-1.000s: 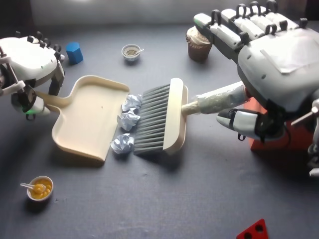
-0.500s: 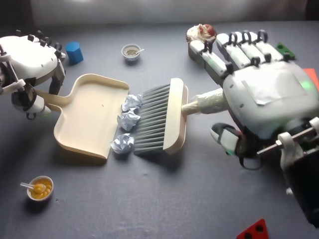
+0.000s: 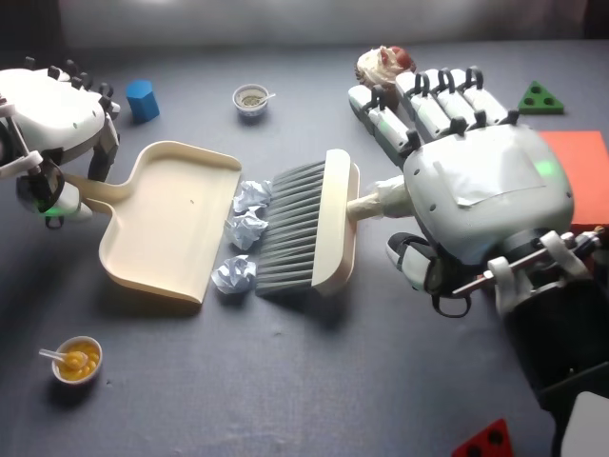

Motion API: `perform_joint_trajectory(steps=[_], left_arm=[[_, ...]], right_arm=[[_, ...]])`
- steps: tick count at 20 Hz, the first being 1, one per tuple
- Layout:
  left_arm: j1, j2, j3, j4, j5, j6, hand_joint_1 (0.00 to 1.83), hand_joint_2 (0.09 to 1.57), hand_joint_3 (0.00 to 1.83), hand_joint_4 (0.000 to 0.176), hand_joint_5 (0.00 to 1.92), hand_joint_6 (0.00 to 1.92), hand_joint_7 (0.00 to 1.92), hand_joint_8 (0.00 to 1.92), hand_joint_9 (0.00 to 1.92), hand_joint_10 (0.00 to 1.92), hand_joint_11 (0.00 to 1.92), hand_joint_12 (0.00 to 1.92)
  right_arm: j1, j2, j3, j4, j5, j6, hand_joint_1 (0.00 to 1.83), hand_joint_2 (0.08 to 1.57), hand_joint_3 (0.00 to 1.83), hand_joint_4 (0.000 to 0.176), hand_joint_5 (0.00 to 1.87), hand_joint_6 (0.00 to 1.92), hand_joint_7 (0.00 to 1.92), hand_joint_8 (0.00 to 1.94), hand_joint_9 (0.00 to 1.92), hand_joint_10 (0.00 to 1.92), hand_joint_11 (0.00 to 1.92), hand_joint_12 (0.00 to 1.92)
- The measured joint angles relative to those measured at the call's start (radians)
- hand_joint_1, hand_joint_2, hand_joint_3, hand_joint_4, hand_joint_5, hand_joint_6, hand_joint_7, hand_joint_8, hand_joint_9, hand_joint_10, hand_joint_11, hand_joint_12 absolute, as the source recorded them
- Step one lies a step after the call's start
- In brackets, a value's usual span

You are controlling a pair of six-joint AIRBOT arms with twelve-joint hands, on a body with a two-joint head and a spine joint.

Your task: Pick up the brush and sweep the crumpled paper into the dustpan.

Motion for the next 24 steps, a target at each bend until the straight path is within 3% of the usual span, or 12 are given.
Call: perform_joint_trajectory(steps=[1,2,3,6,8,12,14,16,17,18,20,24], left_arm=[[0.000,0.000,0.000,-0.002,-0.002,0.000,1.05,1.12,0.00,0.067,0.98,0.98,0.27,0.00,0.24,0.00,0.13,0.35],[0.000,0.000,0.000,-0.003,-0.002,0.000,1.07,1.10,0.00,0.068,1.01,0.92,0.29,0.00,0.26,0.01,0.17,0.37],[0.000,0.000,0.000,-0.004,-0.002,0.000,1.05,1.11,0.00,0.096,1.00,0.94,0.29,0.00,0.26,0.00,0.15,0.36],[0.000,0.000,0.000,-0.007,-0.005,0.000,1.04,1.12,0.00,0.095,0.98,0.98,0.31,0.01,0.28,0.01,0.13,0.35],[-0.008,0.000,0.000,-0.010,-0.014,0.000,1.06,1.12,0.00,0.063,0.98,0.99,0.29,0.00,0.25,0.00,0.10,0.34],[-0.011,0.000,0.000,-0.011,-0.019,0.000,1.04,1.12,0.00,0.093,0.98,0.98,0.28,0.01,0.24,0.01,0.11,0.35],[-0.012,0.000,0.000,-0.011,-0.020,0.000,1.06,1.12,0.00,0.052,0.99,0.97,0.27,0.00,0.23,0.00,0.10,0.35],[-0.012,0.000,0.000,-0.012,-0.021,0.000,1.07,1.12,0.00,0.046,0.99,0.97,0.26,0.00,0.23,0.00,0.09,0.35],[-0.012,0.000,0.000,-0.013,-0.021,0.000,1.07,1.12,0.00,0.046,0.99,0.97,0.26,0.00,0.23,0.00,0.09,0.35],[-0.012,0.000,0.000,-0.014,-0.021,0.000,1.05,1.12,0.00,0.077,0.97,0.99,0.25,0.00,0.21,0.00,0.08,0.35],[-0.012,0.000,0.000,-0.015,-0.021,0.000,1.03,1.13,0.00,0.098,0.95,1.03,0.25,0.00,0.20,0.00,0.07,0.35],[-0.013,0.000,0.000,-0.015,-0.021,0.000,1.05,1.12,0.00,0.076,0.97,1.00,0.25,0.00,0.23,0.00,0.07,0.36]], right_arm=[[-0.009,-0.007,0.011,-0.004,0.001,0.000,1.08,0.95,0.00,0.000,0.03,0.00,0.02,0.00,0.06,0.00,0.11,0.02],[-0.015,-0.010,0.016,-0.010,-0.001,0.000,1.05,0.94,0.00,0.000,0.00,0.00,0.00,0.00,0.03,0.00,0.08,0.01],[-0.026,-0.016,0.025,-0.024,0.000,0.001,1.05,0.93,0.00,0.000,0.00,0.00,0.00,0.00,0.02,0.00,0.07,0.00],[-0.039,-0.027,0.037,-0.050,0.003,0.001,1.07,0.91,0.00,0.000,0.00,0.00,0.00,0.00,0.00,0.00,0.06,0.00],[-0.039,-0.032,0.057,-0.060,0.005,0.001,1.06,0.90,0.00,0.000,0.00,0.00,0.00,0.00,0.00,0.00,0.06,0.00],[-0.052,-0.050,0.102,-0.068,0.003,0.001,1.08,0.91,0.00,0.000,0.00,0.00,0.00,0.00,0.00,0.00,0.06,0.01],[-0.060,-0.060,0.124,-0.072,0.006,0.000,1.09,0.91,0.00,0.000,0.00,0.00,0.00,0.00,0.00,0.00,0.07,0.01],[-0.068,-0.072,0.150,-0.083,0.006,0.002,1.08,0.91,0.00,0.000,0.00,0.00,0.00,0.00,0.00,0.00,0.08,0.01],[-0.070,-0.076,0.159,-0.087,0.006,0.002,1.08,0.91,0.00,0.000,0.00,0.00,0.00,0.00,0.00,0.00,0.08,0.01],[-0.073,-0.083,0.172,-0.083,0.008,0.001,1.08,0.92,0.00,0.000,0.01,0.00,0.00,0.00,0.01,0.00,0.08,0.02],[-0.075,-0.090,0.188,-0.082,0.005,0.004,1.12,0.93,0.01,0.000,0.00,0.00,0.00,0.00,0.01,0.00,0.07,0.01],[-0.075,-0.098,0.208,-0.085,0.000,0.019,1.11,0.93,0.00,0.000,0.03,0.01,0.00,0.00,0.05,0.01,0.12,0.03]])
